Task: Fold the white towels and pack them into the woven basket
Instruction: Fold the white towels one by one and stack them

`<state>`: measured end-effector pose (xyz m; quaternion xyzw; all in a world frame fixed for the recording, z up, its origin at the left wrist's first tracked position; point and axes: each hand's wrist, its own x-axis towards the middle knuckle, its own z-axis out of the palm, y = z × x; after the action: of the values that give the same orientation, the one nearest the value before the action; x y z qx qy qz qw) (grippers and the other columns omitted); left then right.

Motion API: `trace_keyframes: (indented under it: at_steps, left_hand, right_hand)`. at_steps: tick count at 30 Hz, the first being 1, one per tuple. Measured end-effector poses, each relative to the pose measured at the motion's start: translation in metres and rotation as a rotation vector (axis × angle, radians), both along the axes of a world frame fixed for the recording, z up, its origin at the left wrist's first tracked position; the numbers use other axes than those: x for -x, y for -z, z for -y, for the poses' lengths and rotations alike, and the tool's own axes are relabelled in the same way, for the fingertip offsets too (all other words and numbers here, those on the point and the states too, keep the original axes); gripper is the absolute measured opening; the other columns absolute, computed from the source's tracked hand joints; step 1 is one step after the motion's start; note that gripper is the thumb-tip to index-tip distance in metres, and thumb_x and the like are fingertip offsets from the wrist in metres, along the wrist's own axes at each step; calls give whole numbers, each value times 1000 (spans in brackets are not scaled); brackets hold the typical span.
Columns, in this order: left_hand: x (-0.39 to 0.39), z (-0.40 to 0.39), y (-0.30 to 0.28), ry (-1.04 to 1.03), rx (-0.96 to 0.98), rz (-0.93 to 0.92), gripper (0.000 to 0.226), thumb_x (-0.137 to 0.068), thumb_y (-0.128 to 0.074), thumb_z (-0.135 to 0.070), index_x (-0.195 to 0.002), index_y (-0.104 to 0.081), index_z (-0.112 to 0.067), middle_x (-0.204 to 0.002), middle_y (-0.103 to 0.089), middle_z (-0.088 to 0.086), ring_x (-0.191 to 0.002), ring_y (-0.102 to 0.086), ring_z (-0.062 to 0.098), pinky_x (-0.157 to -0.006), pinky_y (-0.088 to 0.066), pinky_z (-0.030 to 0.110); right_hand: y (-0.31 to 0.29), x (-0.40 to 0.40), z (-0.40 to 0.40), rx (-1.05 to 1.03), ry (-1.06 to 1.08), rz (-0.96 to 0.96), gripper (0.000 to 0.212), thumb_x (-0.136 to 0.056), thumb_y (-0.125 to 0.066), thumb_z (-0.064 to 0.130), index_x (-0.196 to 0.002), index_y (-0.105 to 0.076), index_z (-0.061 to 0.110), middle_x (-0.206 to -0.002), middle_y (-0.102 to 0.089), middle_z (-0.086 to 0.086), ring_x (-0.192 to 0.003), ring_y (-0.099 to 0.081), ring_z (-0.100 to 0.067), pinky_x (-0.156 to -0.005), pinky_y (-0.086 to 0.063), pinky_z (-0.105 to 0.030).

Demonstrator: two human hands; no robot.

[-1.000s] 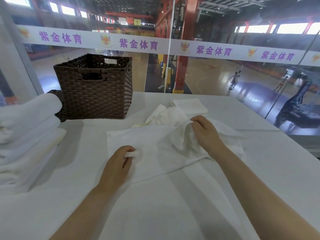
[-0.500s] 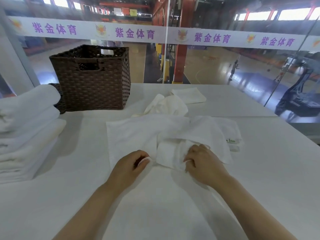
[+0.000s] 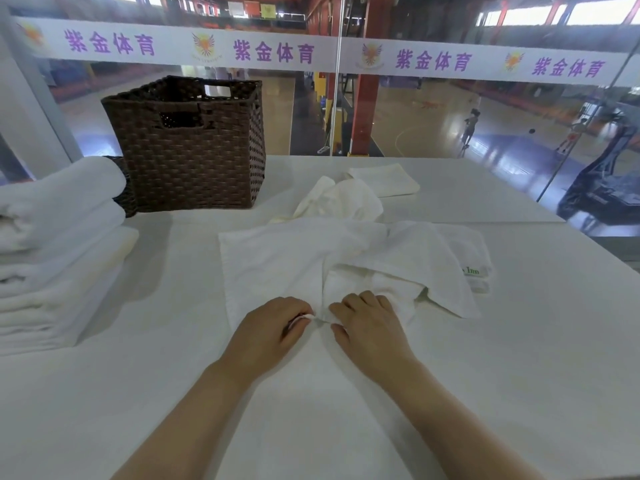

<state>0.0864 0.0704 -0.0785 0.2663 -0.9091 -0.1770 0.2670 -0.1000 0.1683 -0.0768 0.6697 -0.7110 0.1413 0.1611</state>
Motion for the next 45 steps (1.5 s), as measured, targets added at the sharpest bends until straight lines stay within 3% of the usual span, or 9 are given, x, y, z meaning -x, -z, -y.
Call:
trace_keyframes:
  at_steps: [5, 12, 17, 21, 24, 29, 32, 36, 45]
  left_hand:
    - [-2, 1, 1, -15, -34, 26, 20, -94, -35, -49, -101, -53, -41, -82, -58, -19, -78, -52, 2, -68, -44, 20]
    - [-2, 3, 3, -15, -42, 34, 13, -94, -38, -49, -100, -47, -42, -82, -59, -15, -76, -55, 5, -68, -48, 26]
    - [-1, 1, 2, -57, -1, 30, 20, -93, -33, -51, -97, -49, -39, -75, -56, -12, -71, -52, 7, -64, -45, 26]
    - [-2, 0, 1, -38, 4, 19, 17, -93, -38, -48, -96, -52, -38, -75, -56, -16, -72, -51, 5, -64, -44, 26]
    - [-2, -4, -2, 62, -6, 17, 14, -95, -43, -45, -97, -55, -40, -81, -55, -29, -78, -52, -2, -67, -43, 20]
    - [-4, -4, -2, 147, -96, -46, 10, -96, -55, -34, -100, -59, -42, -97, -60, -27, -87, -58, -4, -73, -45, 16]
    - [-5, -6, -5, 77, -175, -120, 5, -92, -52, -47, -95, -48, -45, -94, -60, -22, -83, -60, 2, -69, -45, 15]
    - [-3, -6, -6, 80, -192, -159, 22, -90, -54, -49, -110, -49, -40, -106, -61, -25, -93, -63, -5, -77, -48, 13]
    - [0, -4, -5, 30, -61, -54, 33, -93, -41, -62, -102, -62, -39, -91, -64, -20, -84, -59, -4, -71, -49, 24]
  right_hand:
    - [7, 0, 14, 83, 102, 25, 13, -69, -71, 10, -66, -63, 21, -62, -55, 5, -62, -51, -19, -56, -41, -31]
    - [11, -3, 3, 125, -43, 149, 19, -85, -56, 38, -89, -70, 27, -81, -65, 11, -75, -56, -15, -70, -45, -34]
    - [14, -1, 7, 187, 15, 197, 12, -83, -62, 14, -85, -70, 23, -77, -66, 8, -69, -60, -17, -68, -49, -34]
    - [7, -5, 2, 329, 113, 481, 5, -90, -65, 14, -93, -68, 18, -85, -69, 7, -73, -61, -13, -70, -49, -28]
    - [7, -15, 1, 386, 16, 464, 8, -93, -61, 22, -93, -67, 17, -87, -68, 8, -78, -59, -9, -78, -44, -22]
    - [11, -20, -1, 306, -218, 417, 13, -95, -55, 20, -94, -67, 15, -88, -67, 6, -84, -60, -13, -81, -44, -26]
    - [11, -18, -1, 290, -232, 432, 14, -96, -56, 20, -99, -69, 16, -91, -68, 6, -86, -59, -12, -80, -47, -29]
    - [10, -19, -1, 263, -286, 461, 19, -96, -56, 18, -109, -69, 18, -95, -68, 7, -86, -58, -11, -80, -46, -24]
    - [2, -21, -5, 159, -193, 520, 24, -96, -48, 30, -98, -69, 18, -89, -67, 8, -85, -57, -7, -75, -47, -23]
